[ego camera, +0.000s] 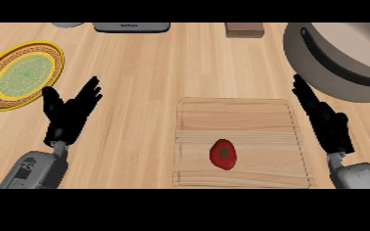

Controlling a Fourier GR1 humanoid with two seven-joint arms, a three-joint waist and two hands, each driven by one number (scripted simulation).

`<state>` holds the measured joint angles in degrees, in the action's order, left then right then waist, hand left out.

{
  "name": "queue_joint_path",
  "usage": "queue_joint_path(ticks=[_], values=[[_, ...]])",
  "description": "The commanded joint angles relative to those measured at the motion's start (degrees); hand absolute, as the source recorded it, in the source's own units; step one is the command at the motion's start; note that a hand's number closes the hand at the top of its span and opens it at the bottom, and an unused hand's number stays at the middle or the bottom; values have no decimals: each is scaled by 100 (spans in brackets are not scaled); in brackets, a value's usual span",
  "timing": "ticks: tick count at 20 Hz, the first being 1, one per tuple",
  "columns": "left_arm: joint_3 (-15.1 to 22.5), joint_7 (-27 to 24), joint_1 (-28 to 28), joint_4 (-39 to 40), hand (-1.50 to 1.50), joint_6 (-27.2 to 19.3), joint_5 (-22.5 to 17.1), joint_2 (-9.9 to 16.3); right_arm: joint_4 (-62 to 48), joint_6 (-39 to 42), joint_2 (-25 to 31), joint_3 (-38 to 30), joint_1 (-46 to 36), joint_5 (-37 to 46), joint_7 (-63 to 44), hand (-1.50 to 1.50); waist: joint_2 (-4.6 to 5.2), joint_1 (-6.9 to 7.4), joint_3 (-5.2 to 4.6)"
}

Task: Pick the tomato from the cutting board and place it in the pot

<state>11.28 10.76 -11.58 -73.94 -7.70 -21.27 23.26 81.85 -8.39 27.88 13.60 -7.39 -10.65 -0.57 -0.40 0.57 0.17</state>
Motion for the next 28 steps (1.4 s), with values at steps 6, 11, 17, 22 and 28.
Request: queue_joint_path(ticks=[6, 11, 17, 22, 28], values=[[-681, -1153, -633, -907, 0, -643, 291, 9, 1134, 2049, 111, -548, -780, -1672, 1062, 150, -85, 25, 5], [-770, -1045, -632, -1111, 0, -729, 227, -139, 319, 1134, 1102, -646, 98, 698, 2515, -150, 29, -77, -8], [-822, -1034, -108, -1626, 0, -606, 281, -81, 1364, 1138, 1280, -646, 923, 1207, 3333, -150, 14, -81, -17], [-938, -1244, -198, -1255, 0, -498, 281, -199, 2033, 1143, 1671, -313, 1196, 2058, 2447, -150, 23, -102, -24], [-978, -1129, -413, -1175, 0, -416, 321, -187, 3141, 1902, 2106, 68, 772, 2465, 642, -150, 31, -69, -26]])
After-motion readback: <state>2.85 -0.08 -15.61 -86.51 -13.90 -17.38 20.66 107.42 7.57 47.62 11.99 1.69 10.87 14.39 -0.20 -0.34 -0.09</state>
